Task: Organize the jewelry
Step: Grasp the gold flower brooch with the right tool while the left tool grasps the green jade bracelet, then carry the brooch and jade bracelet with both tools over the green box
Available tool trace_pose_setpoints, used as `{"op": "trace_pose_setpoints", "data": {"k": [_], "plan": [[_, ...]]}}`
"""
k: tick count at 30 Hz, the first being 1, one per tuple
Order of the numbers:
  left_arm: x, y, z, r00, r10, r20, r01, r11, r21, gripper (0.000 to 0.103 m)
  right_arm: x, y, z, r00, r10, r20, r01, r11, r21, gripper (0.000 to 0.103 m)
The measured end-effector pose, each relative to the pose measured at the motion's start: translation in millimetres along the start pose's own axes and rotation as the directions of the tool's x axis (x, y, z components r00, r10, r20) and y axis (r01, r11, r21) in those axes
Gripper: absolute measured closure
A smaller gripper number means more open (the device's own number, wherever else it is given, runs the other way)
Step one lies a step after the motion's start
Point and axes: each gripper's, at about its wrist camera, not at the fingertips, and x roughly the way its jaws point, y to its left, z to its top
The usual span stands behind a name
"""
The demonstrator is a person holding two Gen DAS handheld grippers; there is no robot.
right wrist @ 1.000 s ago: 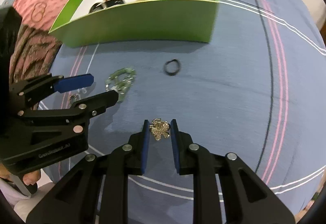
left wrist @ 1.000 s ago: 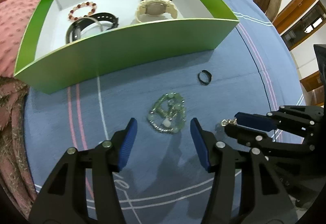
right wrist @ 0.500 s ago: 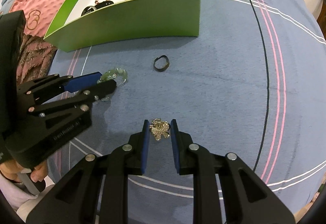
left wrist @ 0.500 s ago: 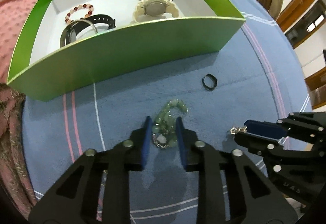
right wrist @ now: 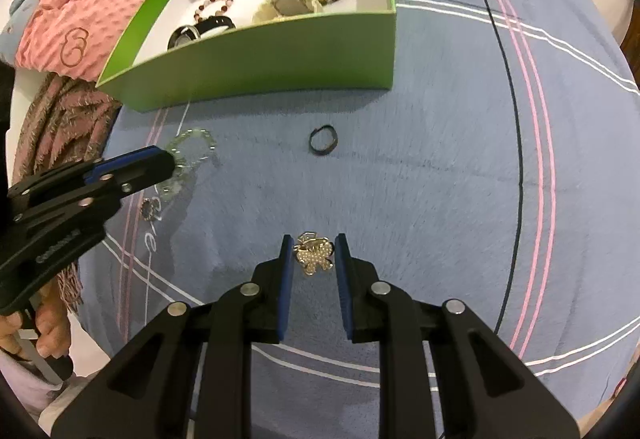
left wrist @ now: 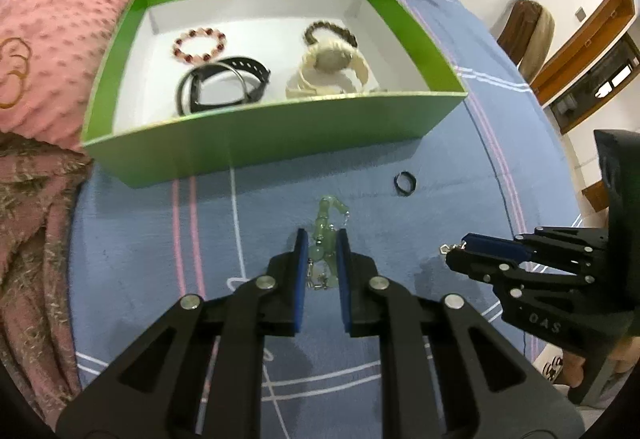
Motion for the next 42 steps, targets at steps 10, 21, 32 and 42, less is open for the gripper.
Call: {"op": "trace_pose_setpoints", "data": {"k": [10,21,32,42], "plan": [[-30.0,13.2,-1.6,0.998,0.006,0.056,-0.005,1.000,-0.025,0.089,-9.6,1.8,-0.5,1.000,0.005,0.011,-0.005,1.000,-0.014,0.083],[-29.4,15.3,-5.5,0.998,0.033,0.049,-0.031,0.999,-0.033,0.089,-3.1,10.8,-0.9,1.000,-0.008,-0.005,0.008,0.999,-0.032,0.083],[-33.5,17.6,-6.9,0.997,0.057,0.049,-0.055,0.997,-0.046,0.089,-7.2,12.1,3.3,1.000,-0.009,0.019,0.010,0.999,-0.038,0.083],[-35.4,22.7,-9.2,0.997,0.062,0.041,-0.059,0.996,-0.069,0.089,0.3,18.7,3.2,1.000,-0.012,-0.004,0.012,0.999,-0.052,0.083]]}}
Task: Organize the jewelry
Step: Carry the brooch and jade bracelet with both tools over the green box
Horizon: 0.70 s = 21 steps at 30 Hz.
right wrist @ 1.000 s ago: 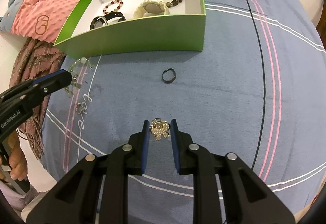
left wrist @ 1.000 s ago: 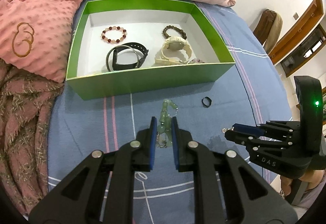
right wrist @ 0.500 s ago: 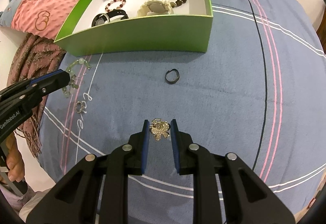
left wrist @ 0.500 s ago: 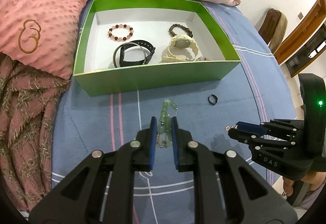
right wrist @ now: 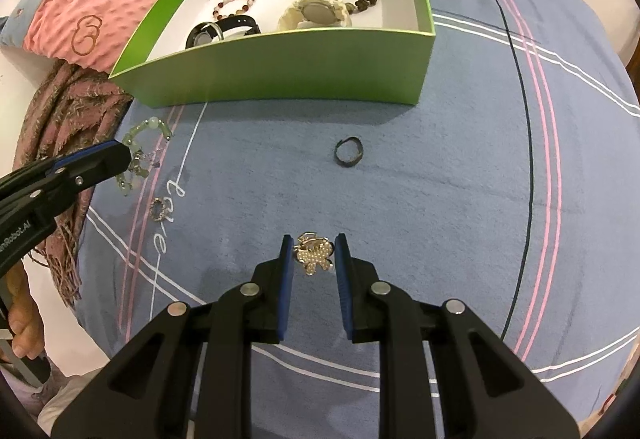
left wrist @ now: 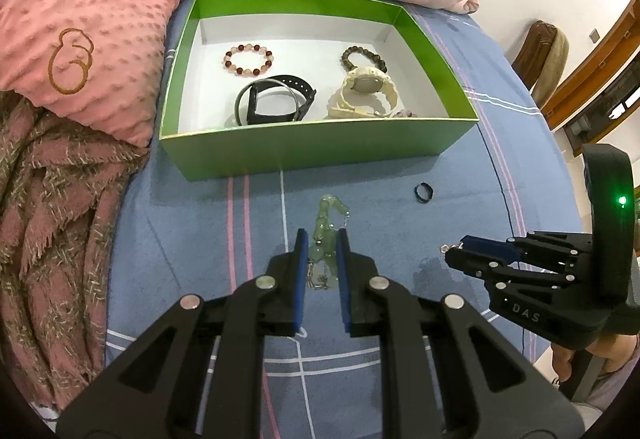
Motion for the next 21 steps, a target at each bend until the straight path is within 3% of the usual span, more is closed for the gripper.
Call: {"op": "trace_pose_setpoints", "data": {"k": [21], "plan": [[1.2,-4.0,-0.4,1.000,0.031,-0.001,-0.031,0.999,0.017,0.089,2.9,4.8,0.5,1.000,-0.009,-0.005,0.009,1.000,-0.010,0.083]]}}
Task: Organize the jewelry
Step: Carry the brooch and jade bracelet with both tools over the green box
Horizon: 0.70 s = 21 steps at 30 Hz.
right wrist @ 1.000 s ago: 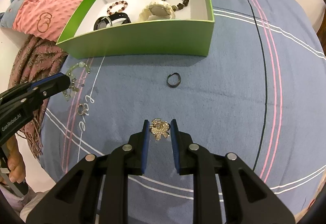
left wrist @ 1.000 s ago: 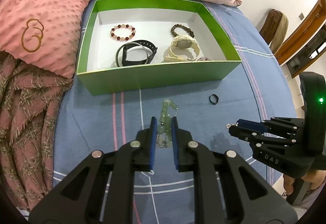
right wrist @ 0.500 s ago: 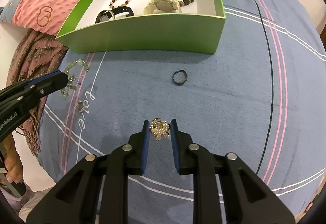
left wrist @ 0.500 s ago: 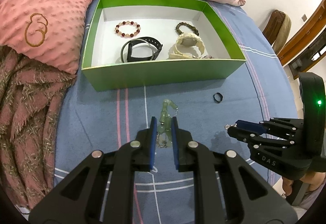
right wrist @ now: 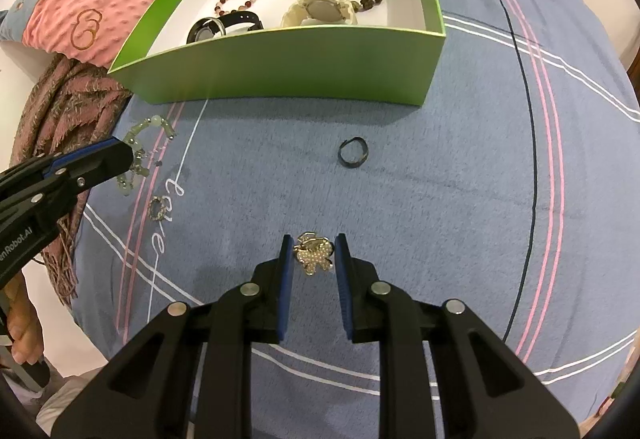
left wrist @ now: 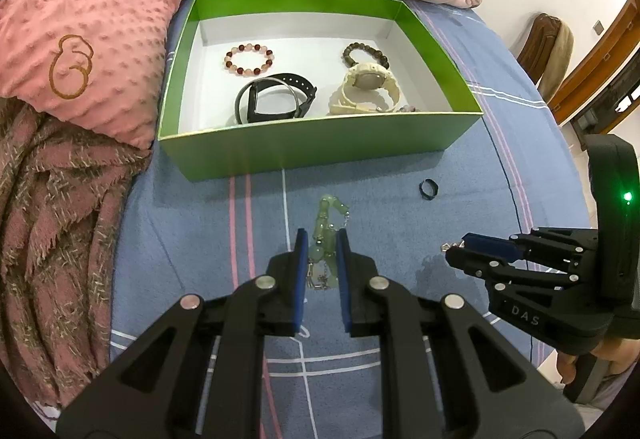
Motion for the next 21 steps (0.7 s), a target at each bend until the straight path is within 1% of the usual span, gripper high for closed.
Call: {"op": "trace_pose_setpoints", "data": {"k": [4,6,10,15,16,19,21], "plan": [[-2.9,1.1,3.1,1.000,-0.007,0.009,0.007,1.000,0.002,0.089,-2.2,1.7,3.3,1.000,0.010,0.002,-0.010,1.000,-0.003,0.083],[-8.5,3.3,9.2,1.000,-0.014,0.023,0.014,1.000,-0.001,0.089,-7.6,2.0,9.8,1.000,0.029,0.011,-0.029,1.000,-0.003,0.083],[-25.5,10.5,31.3,0.996,-0.027,0.079,0.027,1.000,-0.003,0.089,-32.3,4.1,32.4,0.995,0.070,0.071,-0.069,0.998,-0.011,0.083],[-34.2,18.9,71.2,0.990,-0.002,0.144,0.002,1.000,0.000,0.089,-61.0,11.0,77.8,0.982,0.093,0.166,-0.085,0.995,-0.053,0.083],[-30.5,21.8,83.6,0.989,0.014,0.148,-0.013,1.000,-0.007,0.089,-64.5,12.1,88.1,0.978,0.095,0.185,-0.085,0.994,-0.063,0.083],[-16.5,27.9,112.8,0.989,0.019,0.146,-0.016,1.000,-0.021,0.089,-65.1,12.9,125.4,0.966,0.097,0.238,-0.077,0.993,-0.090,0.083],[-2.2,31.4,132.2,0.991,0.036,0.132,-0.033,0.999,-0.023,0.089,-56.4,9.4,150.1,0.968,0.093,0.235,-0.074,0.993,-0.088,0.083]]}}
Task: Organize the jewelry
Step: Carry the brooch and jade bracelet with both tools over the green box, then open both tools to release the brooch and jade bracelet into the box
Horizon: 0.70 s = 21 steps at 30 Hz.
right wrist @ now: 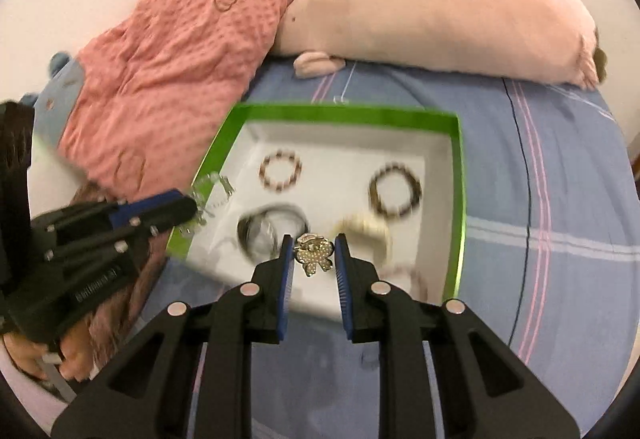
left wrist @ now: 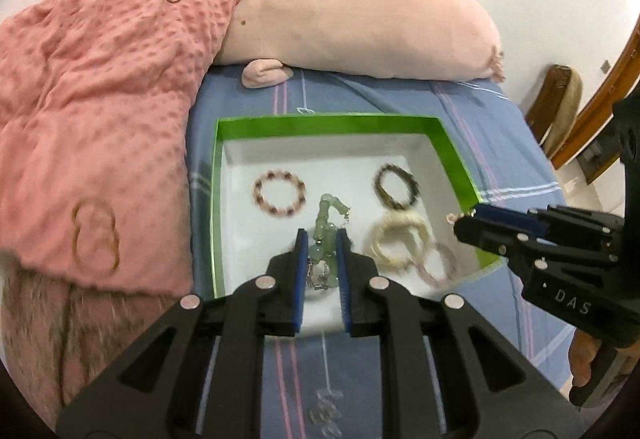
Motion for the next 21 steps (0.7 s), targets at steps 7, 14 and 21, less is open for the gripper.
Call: {"op": "trace_pose_setpoints", "data": {"k": [7,14,21], "plan": [[67.8,27.8,21.1,0.992,0.047,-0.115,-0.054,0.997,-0.055,0.089,82.9,-15.2,49.0,0.988,-0.082,-0.133,0.081,0.997,-0.016,0.083],[93.3,45.2,12.0,0.979,0.087,-0.185,-0.103,0.991,-0.080,0.089,143.0,-15.9,43.8,0.958,-0.125,-0.256,0.122,0.992,-0.028,0.082],[74.5,47.8,11.3,0.988,0.065,-0.143,-0.080,0.992,-0.102,0.066,126.3,-8.8,41.4,0.972,-0.107,-0.209,0.106,0.994,-0.017,0.053]]}}
